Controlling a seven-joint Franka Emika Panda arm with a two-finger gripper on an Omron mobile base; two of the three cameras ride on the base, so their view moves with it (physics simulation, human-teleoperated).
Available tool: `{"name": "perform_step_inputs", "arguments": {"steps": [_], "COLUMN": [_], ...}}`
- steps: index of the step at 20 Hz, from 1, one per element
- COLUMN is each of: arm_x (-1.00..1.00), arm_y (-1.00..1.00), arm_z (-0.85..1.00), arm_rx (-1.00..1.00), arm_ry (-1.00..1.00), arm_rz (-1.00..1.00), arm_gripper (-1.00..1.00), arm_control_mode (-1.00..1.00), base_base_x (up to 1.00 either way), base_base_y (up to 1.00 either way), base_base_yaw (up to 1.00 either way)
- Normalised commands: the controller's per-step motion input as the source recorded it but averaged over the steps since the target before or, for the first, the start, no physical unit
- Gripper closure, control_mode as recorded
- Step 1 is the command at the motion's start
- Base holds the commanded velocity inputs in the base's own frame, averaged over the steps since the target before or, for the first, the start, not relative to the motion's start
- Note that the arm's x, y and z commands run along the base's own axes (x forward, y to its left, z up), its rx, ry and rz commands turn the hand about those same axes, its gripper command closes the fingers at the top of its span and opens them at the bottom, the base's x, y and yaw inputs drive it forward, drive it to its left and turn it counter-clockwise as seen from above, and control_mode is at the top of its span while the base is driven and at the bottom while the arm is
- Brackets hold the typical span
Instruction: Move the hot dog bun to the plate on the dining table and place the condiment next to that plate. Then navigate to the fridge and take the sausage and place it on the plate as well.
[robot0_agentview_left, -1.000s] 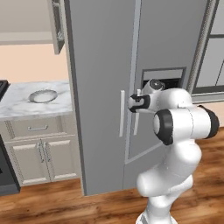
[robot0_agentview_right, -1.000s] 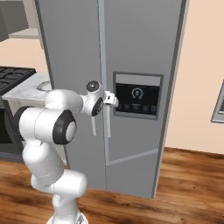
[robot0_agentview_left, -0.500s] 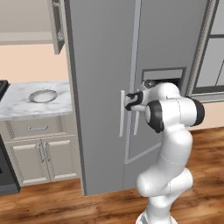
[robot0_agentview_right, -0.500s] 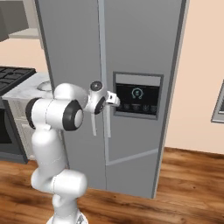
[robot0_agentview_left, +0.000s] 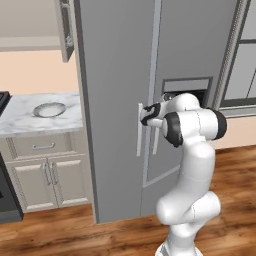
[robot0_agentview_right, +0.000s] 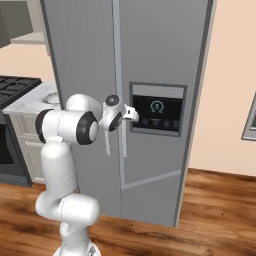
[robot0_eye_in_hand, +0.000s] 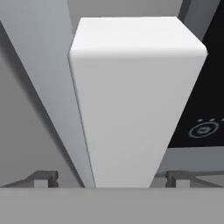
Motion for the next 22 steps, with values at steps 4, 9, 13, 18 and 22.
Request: {"name": "perform_step_inputs", "arguments": {"steps": [4,9,13,18,22], "arm_x": [0.36,-0.18,-0.95,-1.00,-0.94], "arm_y": [-0.09,-0.03,-0.44,-0.71,-0.78], "arm_z": [-0.29,-0.16,0.00,0.16,0.30], "arm_rx": [0.00,-0.03,0.00,0.00,0.00], "arm_ry": [0.00,0.01,-0.03,-0.01,0.00], "arm_rz": [0.00,0.00,-0.05,0.00,0.00], "arm_gripper": [1.00,1.00,1.00,1.00,1.00], "arm_control_mode": [-1.00,-1.00,-1.00,-1.00,-1.00], "base_base_x": [0.00,0.00,0.00,0.00,0.00], "base_base_y": [0.00,0.00,0.00,0.00,0.00], "base_base_yaw": [0.00,0.00,0.00,0.00,0.00]}}
